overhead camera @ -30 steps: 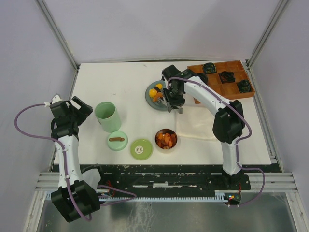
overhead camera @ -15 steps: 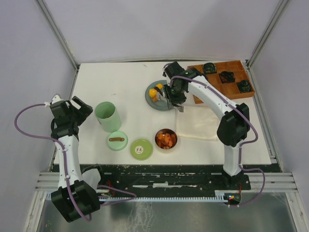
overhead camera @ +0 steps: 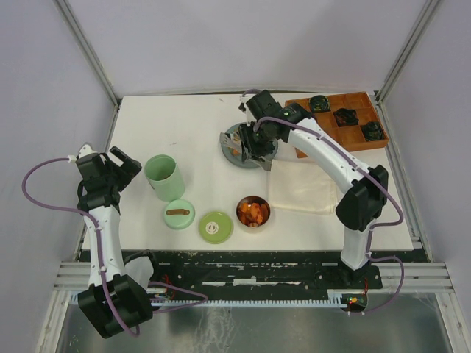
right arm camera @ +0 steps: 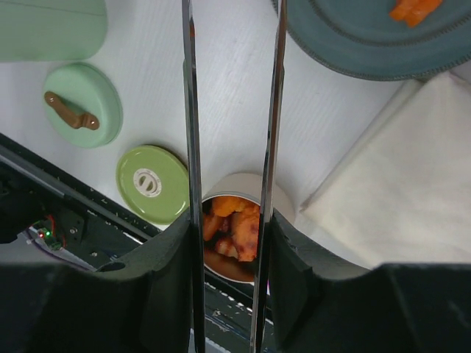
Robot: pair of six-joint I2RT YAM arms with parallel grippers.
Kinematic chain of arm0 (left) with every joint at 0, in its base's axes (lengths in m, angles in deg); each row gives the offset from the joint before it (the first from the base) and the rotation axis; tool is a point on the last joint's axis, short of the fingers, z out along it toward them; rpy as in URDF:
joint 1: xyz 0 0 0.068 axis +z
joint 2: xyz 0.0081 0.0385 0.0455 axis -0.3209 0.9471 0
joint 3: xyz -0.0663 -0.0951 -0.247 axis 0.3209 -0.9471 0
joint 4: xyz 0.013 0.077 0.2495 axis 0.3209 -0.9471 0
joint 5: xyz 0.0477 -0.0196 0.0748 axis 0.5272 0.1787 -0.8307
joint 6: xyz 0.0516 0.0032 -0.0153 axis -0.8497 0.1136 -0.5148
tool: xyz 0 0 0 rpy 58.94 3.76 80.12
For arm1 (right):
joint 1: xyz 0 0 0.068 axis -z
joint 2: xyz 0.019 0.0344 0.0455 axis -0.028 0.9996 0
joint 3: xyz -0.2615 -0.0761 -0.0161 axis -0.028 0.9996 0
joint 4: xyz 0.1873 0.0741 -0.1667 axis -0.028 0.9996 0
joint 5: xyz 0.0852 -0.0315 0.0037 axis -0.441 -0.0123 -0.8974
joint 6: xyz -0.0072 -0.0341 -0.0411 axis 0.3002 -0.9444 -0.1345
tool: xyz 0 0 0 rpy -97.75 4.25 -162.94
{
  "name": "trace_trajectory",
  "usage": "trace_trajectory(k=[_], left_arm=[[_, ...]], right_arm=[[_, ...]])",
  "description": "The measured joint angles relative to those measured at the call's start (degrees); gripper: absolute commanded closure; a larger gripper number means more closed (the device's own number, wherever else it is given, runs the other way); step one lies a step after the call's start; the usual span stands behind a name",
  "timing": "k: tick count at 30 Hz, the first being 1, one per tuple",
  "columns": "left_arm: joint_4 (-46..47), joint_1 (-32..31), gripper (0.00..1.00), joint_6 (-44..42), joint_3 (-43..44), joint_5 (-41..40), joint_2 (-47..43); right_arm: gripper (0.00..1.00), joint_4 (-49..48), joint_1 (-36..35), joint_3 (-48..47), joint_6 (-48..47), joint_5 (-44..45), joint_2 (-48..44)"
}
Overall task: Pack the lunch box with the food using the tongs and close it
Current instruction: Pick up the fake food from the plate, then place the fake food in the packing box.
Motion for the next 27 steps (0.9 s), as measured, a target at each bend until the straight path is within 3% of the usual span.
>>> trace_trajectory(k=[7,14,27], left_arm=[[0.0,0.0,0.01,0.0,0.0,0.0,0.0],[0.0,0.0,0.01,0.0,0.0,0.0,0.0],[0.0,0.0,0.01,0.0,0.0,-0.1,0.0]], right_arm=[[0.61,-1.2,-7.2,-5.6,0.9,-0.9,0.1],[0.60,-2.8,-15.0,-17.0,0.8,-1.9,4.5],[0.59,0.8,-21.3,-25.0,-2.2,-1.1,16.1]])
